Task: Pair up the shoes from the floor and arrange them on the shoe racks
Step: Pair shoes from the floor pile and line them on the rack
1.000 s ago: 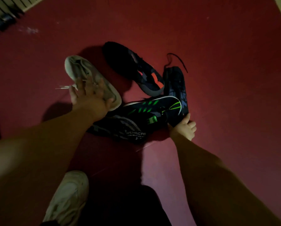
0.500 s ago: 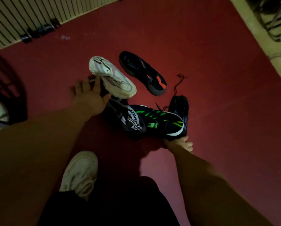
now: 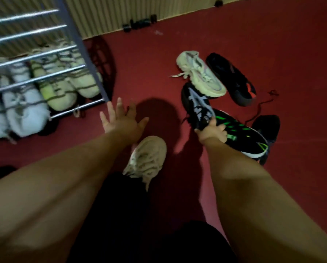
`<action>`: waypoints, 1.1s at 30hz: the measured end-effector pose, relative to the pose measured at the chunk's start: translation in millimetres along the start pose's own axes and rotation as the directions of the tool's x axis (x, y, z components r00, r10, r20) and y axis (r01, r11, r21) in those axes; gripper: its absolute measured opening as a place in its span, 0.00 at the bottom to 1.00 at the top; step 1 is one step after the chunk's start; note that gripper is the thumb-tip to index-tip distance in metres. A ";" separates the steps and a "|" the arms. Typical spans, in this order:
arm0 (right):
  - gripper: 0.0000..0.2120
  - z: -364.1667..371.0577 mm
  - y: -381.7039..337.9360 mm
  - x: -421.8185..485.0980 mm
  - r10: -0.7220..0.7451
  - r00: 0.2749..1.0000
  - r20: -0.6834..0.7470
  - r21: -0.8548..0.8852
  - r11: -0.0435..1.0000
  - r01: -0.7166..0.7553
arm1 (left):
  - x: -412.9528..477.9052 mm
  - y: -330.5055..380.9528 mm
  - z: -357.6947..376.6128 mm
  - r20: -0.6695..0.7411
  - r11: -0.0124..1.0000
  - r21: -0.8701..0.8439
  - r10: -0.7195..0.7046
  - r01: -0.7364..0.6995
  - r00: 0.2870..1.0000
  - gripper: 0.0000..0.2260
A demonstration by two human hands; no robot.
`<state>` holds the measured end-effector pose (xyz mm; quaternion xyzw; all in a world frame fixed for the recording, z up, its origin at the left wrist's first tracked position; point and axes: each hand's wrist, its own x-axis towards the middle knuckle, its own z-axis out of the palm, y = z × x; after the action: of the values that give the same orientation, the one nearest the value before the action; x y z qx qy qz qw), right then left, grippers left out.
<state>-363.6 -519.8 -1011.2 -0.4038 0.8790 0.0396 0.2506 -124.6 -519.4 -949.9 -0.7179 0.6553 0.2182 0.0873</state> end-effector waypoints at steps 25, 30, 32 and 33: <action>0.47 93.4 -100.7 -205.8 -0.214 0.927 0.307 -0.122 0.957 0.261 | -138.6 -270.2 74.0 0.123 0.946 0.319 -0.099 0.055 0.988 0.34; 0.50 125.3 -107.9 -243.4 -0.305 0.867 0.395 -0.148 0.910 0.388 | -146.0 -301.0 69.7 0.096 0.948 0.303 -0.135 0.101 0.986 0.35; 0.50 128.9 -109.1 -253.0 -0.349 0.844 0.408 -0.211 0.863 0.459 | -149.5 -315.3 62.4 0.071 0.952 0.281 -0.147 0.122 0.987 0.36; 0.49 128.4 -109.1 -257.9 -0.371 0.835 0.406 -0.246 0.836 0.491 | -152.0 -322.9 58.6 0.059 0.958 0.249 -0.162 0.142 0.985 0.37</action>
<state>-90.1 -380.2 -986.7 -0.6178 0.6855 0.2020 0.3281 172.9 -317.3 -988.9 -0.7408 0.6160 0.1568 0.2170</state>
